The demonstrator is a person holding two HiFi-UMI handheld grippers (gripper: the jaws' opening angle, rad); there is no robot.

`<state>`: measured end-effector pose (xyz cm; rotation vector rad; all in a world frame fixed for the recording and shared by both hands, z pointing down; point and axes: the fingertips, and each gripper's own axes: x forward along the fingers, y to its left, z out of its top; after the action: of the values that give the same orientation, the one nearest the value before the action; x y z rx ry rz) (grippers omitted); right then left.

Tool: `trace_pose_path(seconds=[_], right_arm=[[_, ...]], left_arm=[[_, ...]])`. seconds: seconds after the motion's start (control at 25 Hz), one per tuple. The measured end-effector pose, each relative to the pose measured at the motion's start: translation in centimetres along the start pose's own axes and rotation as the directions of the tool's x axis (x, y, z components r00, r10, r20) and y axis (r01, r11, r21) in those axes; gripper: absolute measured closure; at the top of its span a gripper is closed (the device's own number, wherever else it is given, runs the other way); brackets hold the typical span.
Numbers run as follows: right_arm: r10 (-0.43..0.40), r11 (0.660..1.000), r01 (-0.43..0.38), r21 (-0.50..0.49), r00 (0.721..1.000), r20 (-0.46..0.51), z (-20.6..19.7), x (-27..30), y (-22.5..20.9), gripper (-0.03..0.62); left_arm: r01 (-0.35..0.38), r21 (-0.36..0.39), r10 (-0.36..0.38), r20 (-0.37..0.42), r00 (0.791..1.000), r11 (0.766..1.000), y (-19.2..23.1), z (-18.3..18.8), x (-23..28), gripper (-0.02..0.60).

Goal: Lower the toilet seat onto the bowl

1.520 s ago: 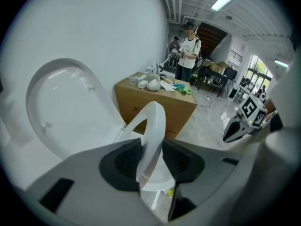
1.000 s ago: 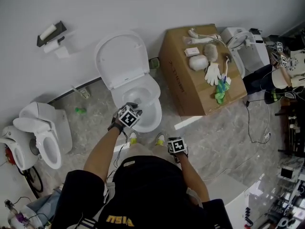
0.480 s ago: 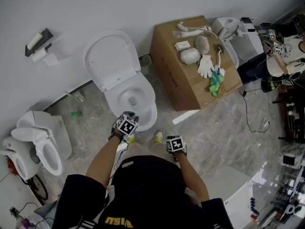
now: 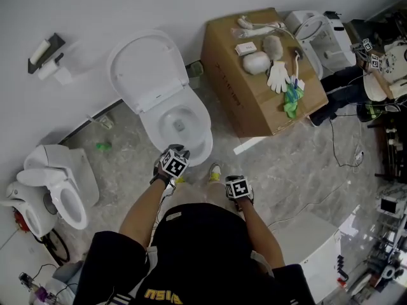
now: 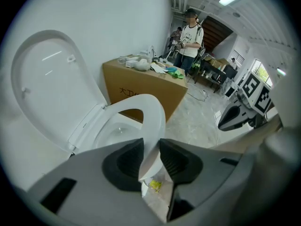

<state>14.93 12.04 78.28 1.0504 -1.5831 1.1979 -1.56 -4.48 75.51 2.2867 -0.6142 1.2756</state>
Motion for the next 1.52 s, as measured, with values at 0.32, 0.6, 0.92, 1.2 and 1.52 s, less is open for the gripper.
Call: trace_pose_path(seconds=[0.32, 0.6, 0.92, 1.2, 1.52], right_arm=[[-0.024, 1.0, 0.024, 0.007, 1.0, 0.001, -1.5, -1.1, -0.4, 0.602], [-0.041, 0.997, 0.042, 0.071, 0.999, -0.015, -2.7, -0.9, -0.9, 0.602], [-0.076, 0.997, 0.075, -0.021, 0.996, -0.047, -2.5, 0.1, -0.8, 0.602], [-0.011, 0.997, 0.006, -0.083, 0.998, -0.064, -1.4, 2.1, 2.2, 0.602], [0.003, 0.996, -0.009, -0.084, 0.998, -0.07, -1.6, 2.8, 2.8, 0.602]], left_arm=[[-0.038, 0.039, 0.034, 0.089, 0.995, 0.999, -1.2, -0.6, 1.0, 0.466], [-0.028, 0.035, 0.025, 0.071, 0.997, 0.999, -1.5, -1.7, 1.5, 0.462], [-0.002, 0.019, 0.001, 0.053, 0.999, 1.0, -2.2, -2.2, 2.5, 0.469], [0.011, 0.011, -0.011, 0.026, 1.0, 1.0, -2.8, -2.9, 3.3, 0.474], [0.026, -0.003, -0.026, 0.0, 1.0, 1.0, -3.4, -3.9, 4.1, 0.477]])
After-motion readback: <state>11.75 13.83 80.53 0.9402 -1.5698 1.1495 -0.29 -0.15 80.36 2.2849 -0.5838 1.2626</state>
